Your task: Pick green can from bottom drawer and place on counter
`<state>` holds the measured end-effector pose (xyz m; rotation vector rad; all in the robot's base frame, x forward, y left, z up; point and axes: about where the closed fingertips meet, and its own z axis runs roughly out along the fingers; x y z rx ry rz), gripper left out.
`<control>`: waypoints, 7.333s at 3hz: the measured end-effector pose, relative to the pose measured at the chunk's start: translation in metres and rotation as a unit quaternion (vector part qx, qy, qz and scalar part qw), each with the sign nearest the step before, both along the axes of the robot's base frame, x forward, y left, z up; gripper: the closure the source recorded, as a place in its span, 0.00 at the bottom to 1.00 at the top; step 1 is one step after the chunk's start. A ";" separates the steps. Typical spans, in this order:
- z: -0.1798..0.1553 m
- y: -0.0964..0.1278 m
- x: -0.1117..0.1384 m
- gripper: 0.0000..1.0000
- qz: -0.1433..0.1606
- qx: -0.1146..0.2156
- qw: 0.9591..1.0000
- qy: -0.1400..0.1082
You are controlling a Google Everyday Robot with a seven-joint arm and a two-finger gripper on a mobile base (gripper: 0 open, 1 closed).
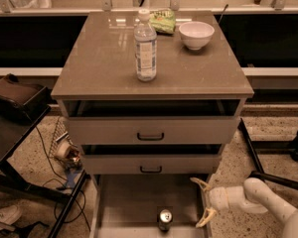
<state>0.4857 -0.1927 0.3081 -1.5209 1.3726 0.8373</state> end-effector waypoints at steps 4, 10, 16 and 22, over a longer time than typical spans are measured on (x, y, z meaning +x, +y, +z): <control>-0.077 0.035 -0.006 0.00 0.022 0.006 0.999 0.043; -0.100 0.096 -0.034 0.00 0.074 0.041 0.988 0.126; -0.100 0.117 -0.035 1.00 0.081 0.011 0.990 0.119; 0.207 0.024 -0.089 1.00 0.141 0.084 0.983 0.085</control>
Offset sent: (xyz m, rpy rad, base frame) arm 0.0099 0.0160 -0.0770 -0.0105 0.0536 0.0005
